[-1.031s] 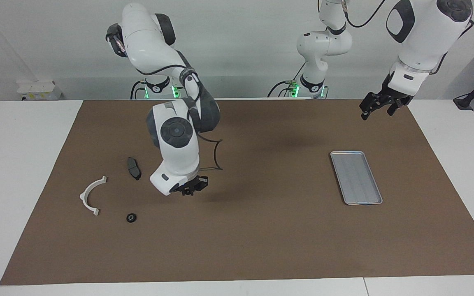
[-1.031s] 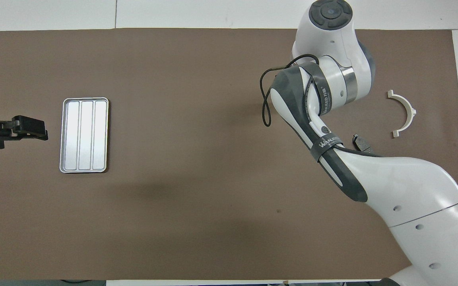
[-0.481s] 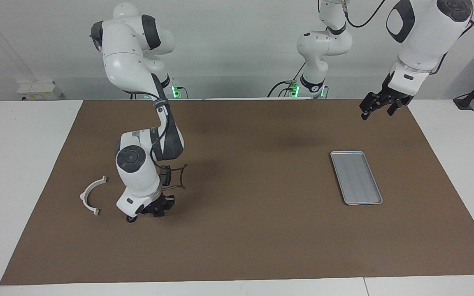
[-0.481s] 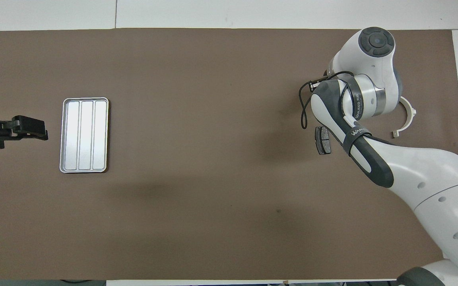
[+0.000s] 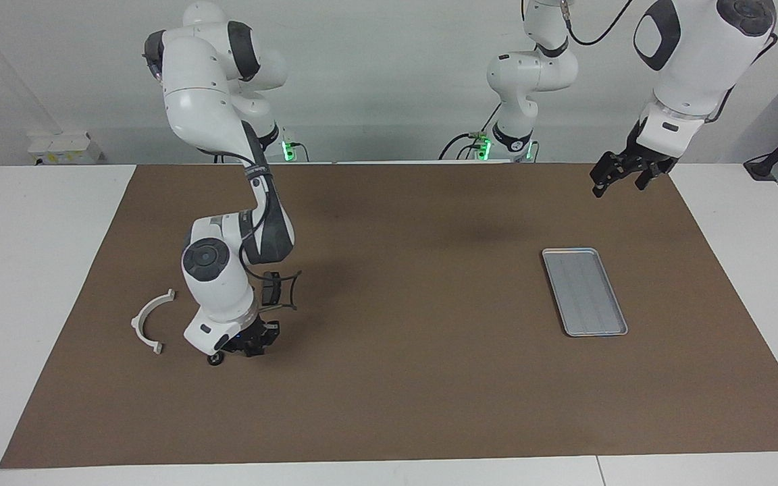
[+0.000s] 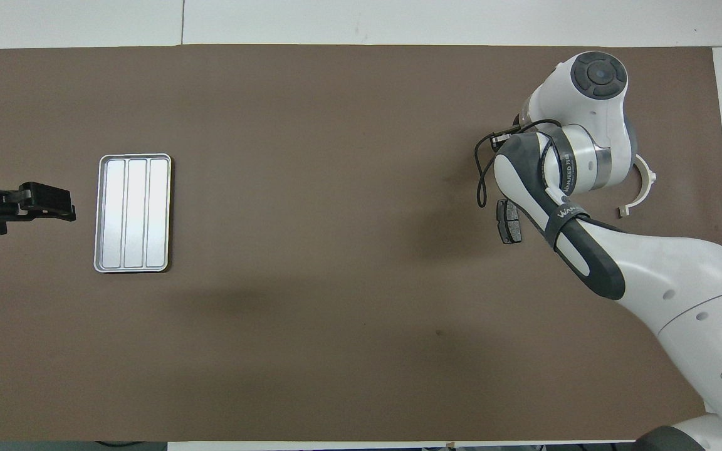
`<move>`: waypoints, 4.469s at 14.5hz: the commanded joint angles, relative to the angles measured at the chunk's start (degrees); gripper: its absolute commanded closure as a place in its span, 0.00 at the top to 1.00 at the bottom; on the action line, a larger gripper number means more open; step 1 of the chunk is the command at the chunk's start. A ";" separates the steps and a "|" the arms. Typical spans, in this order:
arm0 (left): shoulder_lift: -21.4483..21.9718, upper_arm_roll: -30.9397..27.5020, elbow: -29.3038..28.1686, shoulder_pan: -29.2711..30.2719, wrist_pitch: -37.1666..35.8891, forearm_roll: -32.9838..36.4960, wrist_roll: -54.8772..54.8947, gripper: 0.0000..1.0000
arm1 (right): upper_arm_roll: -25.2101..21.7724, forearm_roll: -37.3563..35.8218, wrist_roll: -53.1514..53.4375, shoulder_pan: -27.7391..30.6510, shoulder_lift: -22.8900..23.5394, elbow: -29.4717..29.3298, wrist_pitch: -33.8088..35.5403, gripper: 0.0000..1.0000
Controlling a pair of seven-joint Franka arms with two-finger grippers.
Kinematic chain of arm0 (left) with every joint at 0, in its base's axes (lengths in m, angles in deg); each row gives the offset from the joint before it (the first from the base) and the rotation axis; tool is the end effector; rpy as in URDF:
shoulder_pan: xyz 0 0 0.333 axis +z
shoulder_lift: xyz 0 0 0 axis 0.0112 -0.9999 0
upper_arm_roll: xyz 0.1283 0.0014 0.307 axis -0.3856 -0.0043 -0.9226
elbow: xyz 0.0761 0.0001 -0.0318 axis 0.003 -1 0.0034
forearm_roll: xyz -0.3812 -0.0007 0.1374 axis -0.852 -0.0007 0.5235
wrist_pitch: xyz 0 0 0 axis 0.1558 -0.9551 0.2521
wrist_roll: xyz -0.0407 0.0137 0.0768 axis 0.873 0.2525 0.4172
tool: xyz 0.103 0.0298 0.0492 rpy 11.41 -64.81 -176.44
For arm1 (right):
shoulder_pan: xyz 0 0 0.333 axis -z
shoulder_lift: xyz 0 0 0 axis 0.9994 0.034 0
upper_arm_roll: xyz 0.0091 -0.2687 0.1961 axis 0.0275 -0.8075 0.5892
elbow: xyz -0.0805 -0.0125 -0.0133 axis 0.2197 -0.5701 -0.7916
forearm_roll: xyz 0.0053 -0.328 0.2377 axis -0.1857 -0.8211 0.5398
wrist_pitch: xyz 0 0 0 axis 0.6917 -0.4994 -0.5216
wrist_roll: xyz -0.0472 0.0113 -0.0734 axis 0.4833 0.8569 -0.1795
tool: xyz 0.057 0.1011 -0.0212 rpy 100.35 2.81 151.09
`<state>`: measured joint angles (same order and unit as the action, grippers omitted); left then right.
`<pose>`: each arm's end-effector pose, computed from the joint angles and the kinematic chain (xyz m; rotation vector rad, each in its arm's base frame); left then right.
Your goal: Place bearing gear from tray to pile
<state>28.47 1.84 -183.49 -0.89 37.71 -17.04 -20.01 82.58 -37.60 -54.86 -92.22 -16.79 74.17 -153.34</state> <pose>0.5382 -0.0255 0.5899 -3.1321 -0.1818 0.0156 0.7289 0.0932 0.2827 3.0917 0.2830 0.0719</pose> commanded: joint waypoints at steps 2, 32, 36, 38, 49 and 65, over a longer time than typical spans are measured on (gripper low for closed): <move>0.72 0.11 0.07 0.25 -0.90 -0.29 0.52 1.00 | 0.62 0.33 -0.70 0.30 -2.56 2.36 0.20 1.00; 0.63 0.11 0.07 0.25 -0.99 -0.29 0.52 1.00 | -3.07 5.86 -7.56 2.23 -40.95 10.45 34.89 1.00; 0.72 0.11 0.07 0.25 -0.99 -0.29 0.52 1.00 | -3.16 5.51 -4.49 2.40 -42.82 9.66 43.43 1.00; 0.63 0.11 0.07 0.25 -0.99 -0.29 0.52 1.00 | -3.16 4.99 -4.48 2.67 -42.38 9.48 43.53 1.00; 0.63 0.11 0.07 0.25 -0.99 -0.29 0.52 1.00 | -2.90 2.52 -4.48 3.28 -41.06 6.05 37.73 1.00; 0.72 0.11 0.07 0.34 -0.99 -0.29 0.52 1.00 | -2.72 6.92 -2.02 3.20 -41.15 6.05 37.38 1.00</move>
<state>28.47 1.84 -183.49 -0.89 37.71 -17.04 -20.01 79.33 -32.13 -57.85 -89.70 -58.52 81.07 -115.52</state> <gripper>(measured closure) 0.000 0.000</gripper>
